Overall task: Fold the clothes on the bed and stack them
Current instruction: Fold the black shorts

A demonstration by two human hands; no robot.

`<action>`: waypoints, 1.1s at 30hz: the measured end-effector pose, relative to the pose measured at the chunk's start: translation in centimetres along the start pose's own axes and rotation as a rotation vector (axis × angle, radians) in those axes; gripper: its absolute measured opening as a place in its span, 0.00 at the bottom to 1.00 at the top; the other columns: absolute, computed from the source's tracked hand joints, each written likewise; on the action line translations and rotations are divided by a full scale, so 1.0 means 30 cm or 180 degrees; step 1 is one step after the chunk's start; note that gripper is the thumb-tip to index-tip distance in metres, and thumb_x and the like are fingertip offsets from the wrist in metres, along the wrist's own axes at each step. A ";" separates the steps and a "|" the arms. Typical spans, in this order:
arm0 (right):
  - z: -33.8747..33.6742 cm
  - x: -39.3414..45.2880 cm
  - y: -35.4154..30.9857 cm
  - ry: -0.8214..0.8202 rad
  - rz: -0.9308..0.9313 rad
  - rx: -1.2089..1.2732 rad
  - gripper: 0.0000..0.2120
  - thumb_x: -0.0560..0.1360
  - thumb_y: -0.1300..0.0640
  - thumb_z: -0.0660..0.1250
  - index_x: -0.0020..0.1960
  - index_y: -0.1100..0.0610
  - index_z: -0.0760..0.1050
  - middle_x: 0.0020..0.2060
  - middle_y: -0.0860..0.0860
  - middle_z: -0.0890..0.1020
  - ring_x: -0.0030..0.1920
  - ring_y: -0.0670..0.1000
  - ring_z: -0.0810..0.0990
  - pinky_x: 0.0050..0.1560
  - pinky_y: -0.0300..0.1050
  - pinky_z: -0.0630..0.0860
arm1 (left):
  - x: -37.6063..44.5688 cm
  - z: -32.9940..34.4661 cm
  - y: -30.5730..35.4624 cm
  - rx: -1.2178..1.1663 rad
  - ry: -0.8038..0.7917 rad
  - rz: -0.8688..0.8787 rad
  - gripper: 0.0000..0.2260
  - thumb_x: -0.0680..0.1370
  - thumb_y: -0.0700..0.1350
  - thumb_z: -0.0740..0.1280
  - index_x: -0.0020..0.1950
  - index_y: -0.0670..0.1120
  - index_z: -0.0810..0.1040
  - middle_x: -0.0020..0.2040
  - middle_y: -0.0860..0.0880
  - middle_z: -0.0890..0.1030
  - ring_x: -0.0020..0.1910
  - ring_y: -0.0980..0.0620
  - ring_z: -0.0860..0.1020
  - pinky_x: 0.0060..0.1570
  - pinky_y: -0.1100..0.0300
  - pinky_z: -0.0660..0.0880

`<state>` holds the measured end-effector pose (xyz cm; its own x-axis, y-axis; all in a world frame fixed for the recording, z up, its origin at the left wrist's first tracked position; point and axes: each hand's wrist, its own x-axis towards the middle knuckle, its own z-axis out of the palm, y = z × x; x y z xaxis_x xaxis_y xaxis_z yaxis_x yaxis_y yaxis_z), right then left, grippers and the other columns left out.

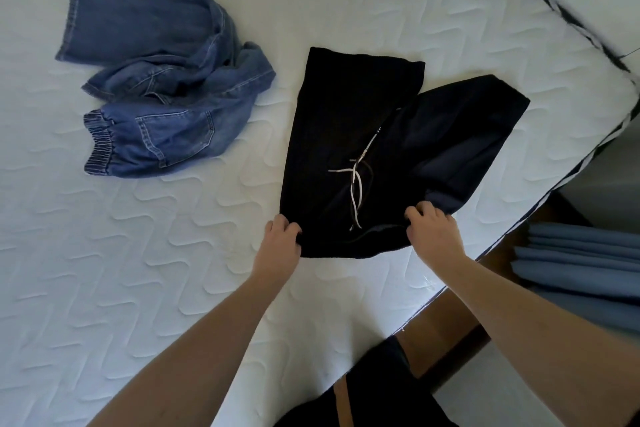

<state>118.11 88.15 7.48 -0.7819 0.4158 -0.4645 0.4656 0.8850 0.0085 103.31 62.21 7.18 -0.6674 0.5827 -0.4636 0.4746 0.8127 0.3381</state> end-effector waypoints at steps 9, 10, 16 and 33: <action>-0.102 -0.245 -0.076 -0.0122 -0.0186 -0.0245 0.24 0.73 0.63 0.69 0.65 0.53 0.66 0.44 0.51 0.78 0.38 0.54 0.80 0.38 0.43 0.74 | -0.241 -0.145 -0.013 -0.0371 0.0610 0.0352 0.15 0.76 0.30 0.61 0.61 0.39 0.77 0.65 0.42 0.74 0.67 0.43 0.68 0.65 0.52 0.69; -0.118 -0.273 -0.089 -0.0103 -0.0159 -0.0315 0.20 0.73 0.63 0.69 0.62 0.53 0.68 0.42 0.50 0.78 0.38 0.54 0.80 0.38 0.43 0.73 | -0.277 -0.159 -0.015 -0.0332 0.0604 0.0366 0.16 0.77 0.30 0.60 0.62 0.40 0.76 0.66 0.44 0.74 0.67 0.44 0.68 0.64 0.53 0.70; -0.223 -0.517 -0.188 0.0159 0.0234 -0.0505 0.10 0.77 0.52 0.59 0.56 0.50 0.74 0.47 0.48 0.78 0.49 0.53 0.76 0.48 0.48 0.67 | -0.538 -0.271 -0.050 -0.0497 0.0805 0.0278 0.14 0.79 0.33 0.58 0.60 0.43 0.77 0.59 0.45 0.75 0.59 0.47 0.72 0.55 0.56 0.74; -0.632 -0.901 -0.304 0.0961 0.0564 0.1169 0.11 0.76 0.65 0.56 0.57 0.55 0.67 0.41 0.52 0.74 0.41 0.59 0.74 0.41 0.47 0.68 | -0.944 -0.766 -0.112 -0.2091 0.1439 0.0471 0.18 0.72 0.36 0.67 0.42 0.62 0.82 0.45 0.66 0.81 0.47 0.66 0.77 0.44 0.70 0.72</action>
<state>127.15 72.82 36.74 -0.7374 0.6430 -0.2068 0.6746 0.6858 -0.2732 107.43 42.84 37.98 -0.8582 0.5111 -0.0480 0.2362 0.4762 0.8470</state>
